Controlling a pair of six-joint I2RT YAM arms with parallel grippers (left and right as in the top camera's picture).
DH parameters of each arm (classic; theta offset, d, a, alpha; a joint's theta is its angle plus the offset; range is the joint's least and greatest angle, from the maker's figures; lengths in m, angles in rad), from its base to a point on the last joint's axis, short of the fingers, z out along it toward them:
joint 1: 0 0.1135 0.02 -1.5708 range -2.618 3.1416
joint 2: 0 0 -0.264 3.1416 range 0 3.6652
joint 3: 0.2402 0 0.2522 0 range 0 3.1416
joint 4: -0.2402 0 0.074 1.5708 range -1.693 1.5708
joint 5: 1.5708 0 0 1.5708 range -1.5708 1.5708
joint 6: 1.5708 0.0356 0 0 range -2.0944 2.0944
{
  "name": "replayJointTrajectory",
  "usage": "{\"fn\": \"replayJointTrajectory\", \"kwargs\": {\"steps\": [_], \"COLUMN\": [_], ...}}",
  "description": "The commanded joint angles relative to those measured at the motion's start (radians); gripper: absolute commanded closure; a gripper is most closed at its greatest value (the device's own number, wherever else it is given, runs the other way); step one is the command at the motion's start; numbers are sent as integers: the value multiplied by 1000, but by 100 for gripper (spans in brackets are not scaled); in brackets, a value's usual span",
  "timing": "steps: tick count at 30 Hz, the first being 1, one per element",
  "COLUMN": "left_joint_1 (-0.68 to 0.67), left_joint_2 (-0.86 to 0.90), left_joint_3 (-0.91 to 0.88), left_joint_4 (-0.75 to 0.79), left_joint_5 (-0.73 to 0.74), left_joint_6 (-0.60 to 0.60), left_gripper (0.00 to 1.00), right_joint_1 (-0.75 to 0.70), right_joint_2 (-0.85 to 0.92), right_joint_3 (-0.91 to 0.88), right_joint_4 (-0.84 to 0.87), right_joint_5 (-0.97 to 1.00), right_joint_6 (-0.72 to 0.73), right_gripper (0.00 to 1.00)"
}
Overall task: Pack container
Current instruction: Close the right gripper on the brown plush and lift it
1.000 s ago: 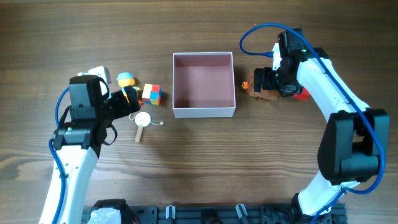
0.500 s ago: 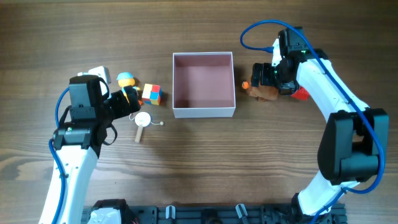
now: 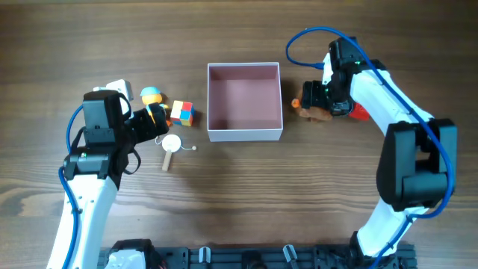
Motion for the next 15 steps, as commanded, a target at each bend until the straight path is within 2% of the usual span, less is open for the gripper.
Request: {"fn": "replayJointTrajectory", "kwargs": {"steps": [1, 3, 5, 8, 10, 15], "left_joint_1": [6, 6, 6, 6, 6, 6], "left_joint_2": [6, 6, 6, 6, 6, 6], "left_joint_3": [19, 19, 19, 19, 19, 19], "left_joint_4": [0, 0, 0, 0, 0, 0], "left_joint_5": [-3, -3, -3, -3, -3, -3], "left_joint_6": [21, 21, 21, 21, 21, 21], "left_gripper": [0, 0, 0, 0, 0, 0], "right_joint_1": [4, 4, 4, 4, 4, 14], "right_joint_2": [55, 57, 54, 46, 21, -90], "right_joint_3": [-11, -11, -10, -10, -8, 50], "right_joint_4": [-7, -10, -15, -37, -64, -134], "right_joint_5": [14, 15, 20, 68, 103, 116], "right_joint_6": [21, 28, 31, 51, 71, 90], "right_gripper": [39, 62, 79, 93, 96, 96]}}
